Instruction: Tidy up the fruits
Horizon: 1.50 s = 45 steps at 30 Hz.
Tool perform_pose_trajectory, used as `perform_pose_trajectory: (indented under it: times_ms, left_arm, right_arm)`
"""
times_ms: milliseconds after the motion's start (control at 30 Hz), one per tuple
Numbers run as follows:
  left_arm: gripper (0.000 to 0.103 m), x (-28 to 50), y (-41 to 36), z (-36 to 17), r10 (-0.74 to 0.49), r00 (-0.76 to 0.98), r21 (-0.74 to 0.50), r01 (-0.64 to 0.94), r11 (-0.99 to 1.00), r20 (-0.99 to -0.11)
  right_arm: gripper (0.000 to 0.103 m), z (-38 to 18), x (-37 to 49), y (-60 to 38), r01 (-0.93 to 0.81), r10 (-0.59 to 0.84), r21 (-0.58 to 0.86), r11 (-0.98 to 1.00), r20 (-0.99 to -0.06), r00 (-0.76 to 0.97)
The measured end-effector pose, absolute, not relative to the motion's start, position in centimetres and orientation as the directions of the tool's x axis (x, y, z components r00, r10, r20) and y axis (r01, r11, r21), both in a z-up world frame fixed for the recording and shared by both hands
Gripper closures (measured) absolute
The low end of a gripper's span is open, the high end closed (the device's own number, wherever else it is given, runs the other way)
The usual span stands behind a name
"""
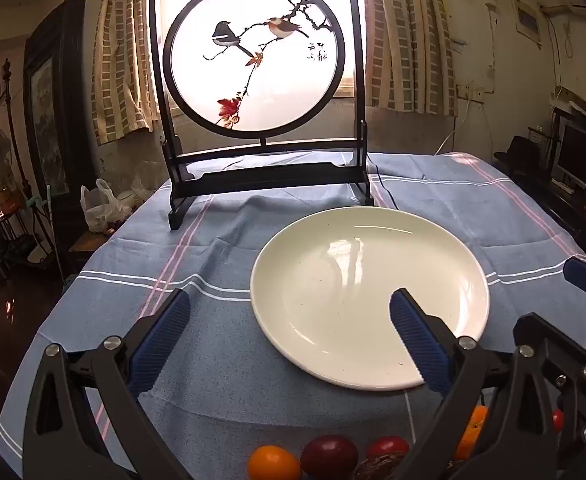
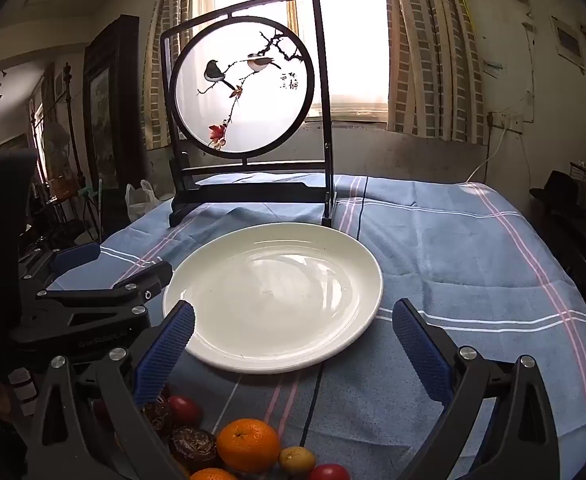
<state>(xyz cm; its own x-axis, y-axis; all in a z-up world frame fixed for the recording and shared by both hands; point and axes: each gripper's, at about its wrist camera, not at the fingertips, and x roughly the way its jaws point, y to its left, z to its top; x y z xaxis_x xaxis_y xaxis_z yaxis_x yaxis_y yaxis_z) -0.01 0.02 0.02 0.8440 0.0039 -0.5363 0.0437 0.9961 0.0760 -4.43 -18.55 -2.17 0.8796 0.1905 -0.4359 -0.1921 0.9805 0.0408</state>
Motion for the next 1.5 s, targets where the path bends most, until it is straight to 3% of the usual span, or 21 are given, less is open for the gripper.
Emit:
perform_pose_trajectory:
  times_ms: [233, 767, 1500]
  left_arm:
    - [0.005, -0.6, 0.0, 0.1, 0.018, 0.861, 0.080, 0.026, 0.996, -0.508]
    - [0.005, 0.4, 0.5, -0.6, 0.012, 0.832, 0.064, 0.028, 0.998, -0.554]
    - [0.005, 0.1, 0.2, -0.3, -0.004, 0.837, 0.060, 0.043, 0.997, -0.547]
  right_arm:
    - [0.004, -2.2, -4.8, -18.3, -0.181, 0.169, 0.014, 0.983, -0.444, 0.880]
    - [0.004, -2.7, -4.3, -18.4, -0.173, 0.172, 0.039, 0.984, -0.447, 0.878]
    - [0.004, -2.8, -4.4, -17.9, -0.188, 0.178, 0.024, 0.982, -0.453, 0.873]
